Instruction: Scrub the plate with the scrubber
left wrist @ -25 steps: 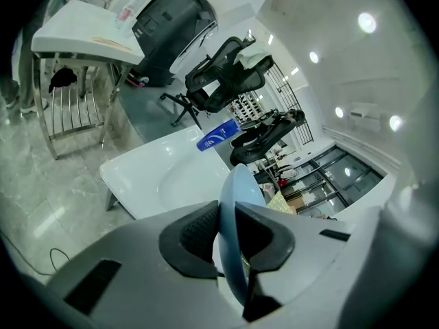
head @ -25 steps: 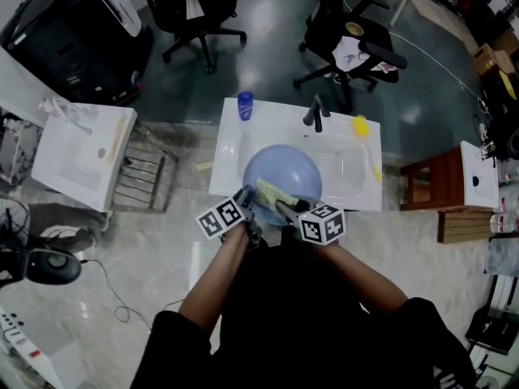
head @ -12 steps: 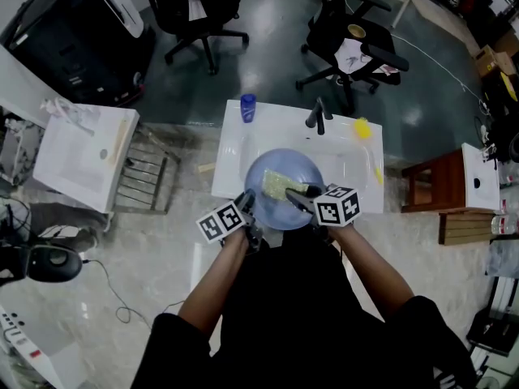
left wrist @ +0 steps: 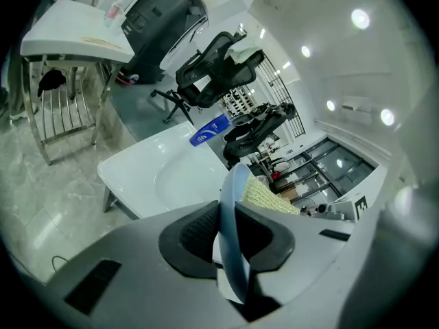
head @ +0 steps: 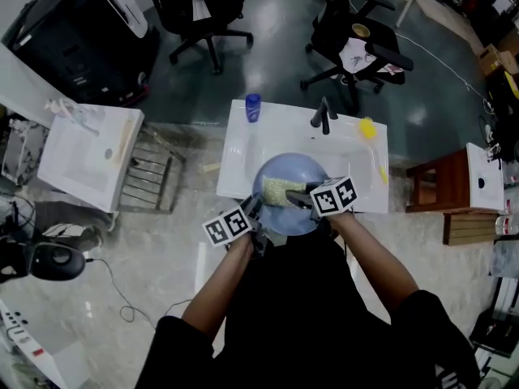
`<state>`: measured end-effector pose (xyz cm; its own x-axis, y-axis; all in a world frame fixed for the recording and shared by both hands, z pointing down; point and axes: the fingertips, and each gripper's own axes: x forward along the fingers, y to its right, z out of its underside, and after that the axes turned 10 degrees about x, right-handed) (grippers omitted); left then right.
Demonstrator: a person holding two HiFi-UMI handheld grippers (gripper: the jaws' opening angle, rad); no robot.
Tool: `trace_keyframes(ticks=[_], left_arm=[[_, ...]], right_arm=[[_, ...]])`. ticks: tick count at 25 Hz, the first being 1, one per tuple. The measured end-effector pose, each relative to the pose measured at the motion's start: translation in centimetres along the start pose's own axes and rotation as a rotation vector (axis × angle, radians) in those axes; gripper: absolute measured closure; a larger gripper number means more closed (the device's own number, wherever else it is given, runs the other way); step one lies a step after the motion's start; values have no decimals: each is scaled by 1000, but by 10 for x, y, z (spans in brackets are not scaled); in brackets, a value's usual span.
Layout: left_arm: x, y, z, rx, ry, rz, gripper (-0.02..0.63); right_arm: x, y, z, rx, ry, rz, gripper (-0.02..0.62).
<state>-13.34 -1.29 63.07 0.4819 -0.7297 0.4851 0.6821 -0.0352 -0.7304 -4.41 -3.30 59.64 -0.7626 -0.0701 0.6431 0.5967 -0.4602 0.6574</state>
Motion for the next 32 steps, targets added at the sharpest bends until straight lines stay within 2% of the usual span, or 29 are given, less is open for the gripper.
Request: trace_keyframes(ticks=[9,16,26,29,30,32], left_arm=[[5,20,16,73,-48,33,558],[7,17,22,65,-61,32,554],[5,12,8,46,-28,36,551],[4,6,7,52,-27,22,551],[4,4,6,53,-27,13,551],[4,-2,5,48,-21,-1,552]], right_arm=[[7,32,3,-96,-90,131,523],[4,58,1,-182,-120,243,520],[-28,109,-19,-134,-39,371,521],[-31,114,-18,-113,-31,368,522],[-32,111,-20,-102,-17,341,522],[-37,95,-29,-69,47,229,523]])
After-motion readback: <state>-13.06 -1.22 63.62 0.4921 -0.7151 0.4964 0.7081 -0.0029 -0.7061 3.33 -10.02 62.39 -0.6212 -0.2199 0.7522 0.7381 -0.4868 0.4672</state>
